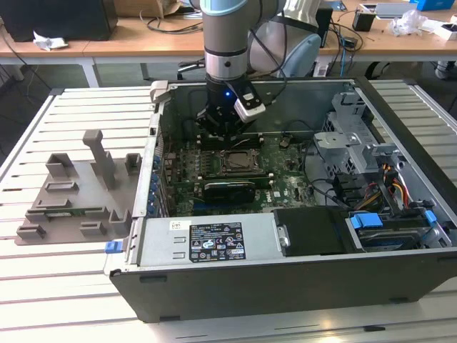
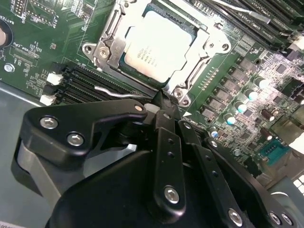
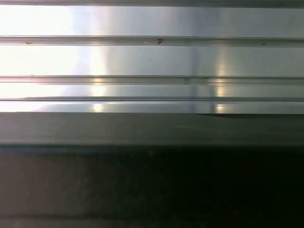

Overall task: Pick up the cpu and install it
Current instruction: 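Install the first cpu locking lever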

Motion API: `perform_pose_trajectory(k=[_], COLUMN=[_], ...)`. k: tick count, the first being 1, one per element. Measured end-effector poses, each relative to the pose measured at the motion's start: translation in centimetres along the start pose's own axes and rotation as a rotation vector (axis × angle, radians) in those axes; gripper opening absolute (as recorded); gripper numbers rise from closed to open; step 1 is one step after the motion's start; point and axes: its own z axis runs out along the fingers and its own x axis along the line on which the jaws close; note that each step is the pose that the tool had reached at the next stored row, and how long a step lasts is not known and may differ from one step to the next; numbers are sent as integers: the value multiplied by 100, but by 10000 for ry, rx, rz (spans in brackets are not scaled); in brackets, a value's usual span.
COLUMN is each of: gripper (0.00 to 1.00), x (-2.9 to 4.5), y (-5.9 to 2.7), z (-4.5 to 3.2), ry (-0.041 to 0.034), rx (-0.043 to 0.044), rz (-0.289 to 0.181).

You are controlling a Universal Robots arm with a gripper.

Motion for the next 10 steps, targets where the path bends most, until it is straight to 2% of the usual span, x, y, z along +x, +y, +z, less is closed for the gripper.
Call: perform_pose_trajectory(k=[7,10], gripper=[11,11], x=[-9,-71], y=[56,57], z=[-1,1], ry=[-5,-3], rx=[-2,-2], rz=[-140,-152])
